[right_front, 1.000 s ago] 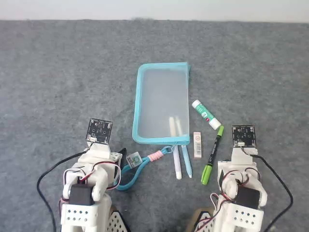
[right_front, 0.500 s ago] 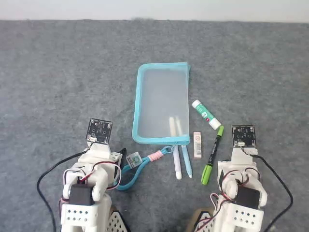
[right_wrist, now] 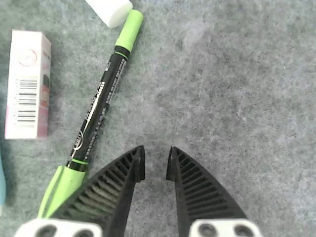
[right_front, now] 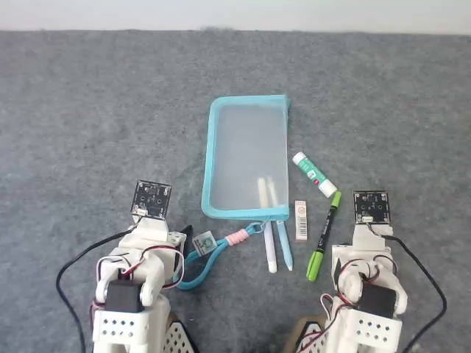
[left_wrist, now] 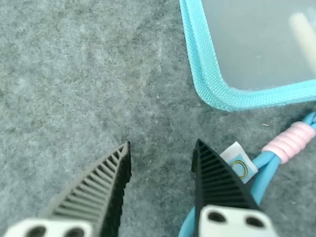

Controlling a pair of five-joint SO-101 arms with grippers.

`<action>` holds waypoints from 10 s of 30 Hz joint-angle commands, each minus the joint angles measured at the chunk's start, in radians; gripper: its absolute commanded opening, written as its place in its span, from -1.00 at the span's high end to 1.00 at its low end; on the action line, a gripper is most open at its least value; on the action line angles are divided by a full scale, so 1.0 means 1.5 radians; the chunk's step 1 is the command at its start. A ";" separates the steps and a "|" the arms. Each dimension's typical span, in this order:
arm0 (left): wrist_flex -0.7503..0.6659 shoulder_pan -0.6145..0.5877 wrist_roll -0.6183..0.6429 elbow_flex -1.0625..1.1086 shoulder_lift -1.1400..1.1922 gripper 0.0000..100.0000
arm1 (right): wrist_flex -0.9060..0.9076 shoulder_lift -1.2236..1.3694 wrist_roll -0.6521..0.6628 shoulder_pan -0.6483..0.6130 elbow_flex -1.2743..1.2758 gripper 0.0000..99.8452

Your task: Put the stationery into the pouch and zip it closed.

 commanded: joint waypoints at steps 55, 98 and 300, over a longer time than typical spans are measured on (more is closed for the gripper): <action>0.001 0.002 0.010 -0.004 -0.007 0.62 | -0.290 0.890 -0.516 -0.617 -0.574 0.58; 0.001 0.002 0.010 -0.004 -0.007 0.62 | -0.219 1.179 -0.613 -0.598 -0.702 0.61; -0.203 -0.019 -0.061 -0.331 0.204 0.46 | -0.096 0.711 0.082 -0.496 -0.704 0.99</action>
